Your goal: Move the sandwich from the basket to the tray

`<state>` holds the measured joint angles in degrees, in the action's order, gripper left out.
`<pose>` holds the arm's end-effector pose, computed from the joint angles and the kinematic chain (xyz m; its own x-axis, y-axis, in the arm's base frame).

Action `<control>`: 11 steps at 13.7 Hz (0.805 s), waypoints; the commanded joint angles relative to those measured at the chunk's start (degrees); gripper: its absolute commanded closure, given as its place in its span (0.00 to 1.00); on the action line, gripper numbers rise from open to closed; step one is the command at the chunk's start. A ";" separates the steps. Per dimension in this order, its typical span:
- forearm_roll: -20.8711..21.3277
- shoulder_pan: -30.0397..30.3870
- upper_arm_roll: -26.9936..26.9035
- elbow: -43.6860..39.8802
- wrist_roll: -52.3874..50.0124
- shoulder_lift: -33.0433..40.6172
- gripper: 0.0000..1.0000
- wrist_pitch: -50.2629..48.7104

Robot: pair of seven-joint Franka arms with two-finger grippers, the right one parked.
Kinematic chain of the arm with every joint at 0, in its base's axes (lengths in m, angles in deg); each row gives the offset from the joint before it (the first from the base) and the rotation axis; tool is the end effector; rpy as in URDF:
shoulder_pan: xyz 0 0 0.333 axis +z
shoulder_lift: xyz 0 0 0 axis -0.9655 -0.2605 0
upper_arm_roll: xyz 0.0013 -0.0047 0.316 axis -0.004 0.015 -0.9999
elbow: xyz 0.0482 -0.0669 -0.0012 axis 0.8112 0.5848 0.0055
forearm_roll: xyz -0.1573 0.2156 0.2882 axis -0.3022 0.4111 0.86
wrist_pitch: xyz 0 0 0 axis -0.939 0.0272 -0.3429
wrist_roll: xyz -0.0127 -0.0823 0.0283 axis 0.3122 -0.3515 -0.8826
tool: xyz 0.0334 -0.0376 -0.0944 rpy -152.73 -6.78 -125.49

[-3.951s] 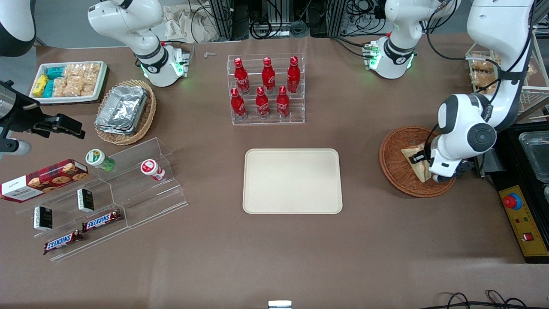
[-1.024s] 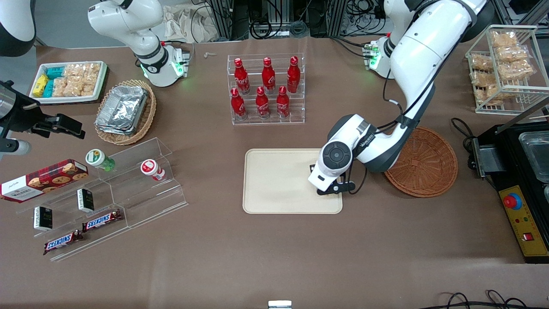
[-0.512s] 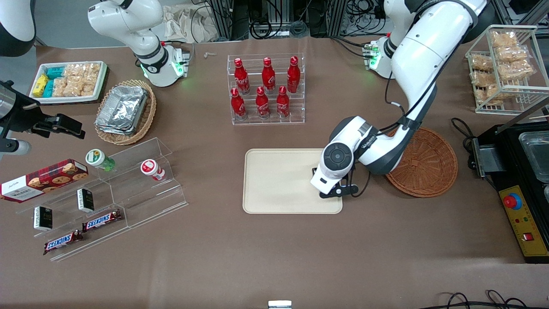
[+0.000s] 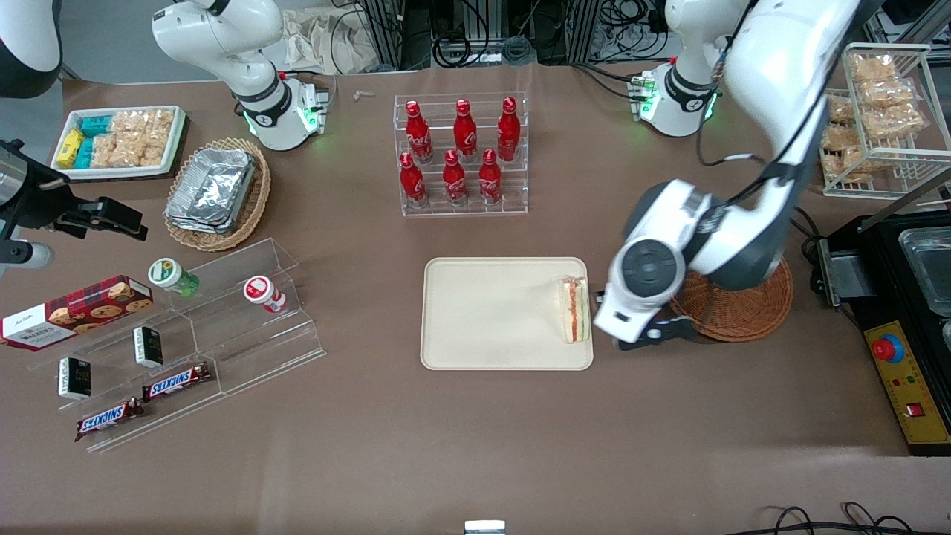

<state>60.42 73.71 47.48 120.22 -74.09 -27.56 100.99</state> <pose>0.6048 -0.2409 0.3661 0.9587 0.2468 -0.1415 0.2041 -0.9431 -0.2626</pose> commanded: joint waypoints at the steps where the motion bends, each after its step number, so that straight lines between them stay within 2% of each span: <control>1: -0.35 5.39 0.37 0.94 8.00 5.41 0.00 -4.03; 4: -2.89 11.63 0.37 0.94 18.03 9.02 0.00 -5.54; 6: -3.16 12.97 0.02 0.77 22.60 10.86 0.00 -6.93; 7: -4.21 12.71 -2.33 0.59 26.19 11.74 0.00 -7.47; 8: -6.57 11.49 -7.14 0.67 29.80 13.32 0.00 -7.47; 11: -11.41 2.02 -22.00 0.85 38.86 16.67 0.00 -7.91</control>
<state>51.50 81.42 33.24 120.18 -39.86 -13.88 94.07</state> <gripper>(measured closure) 0.000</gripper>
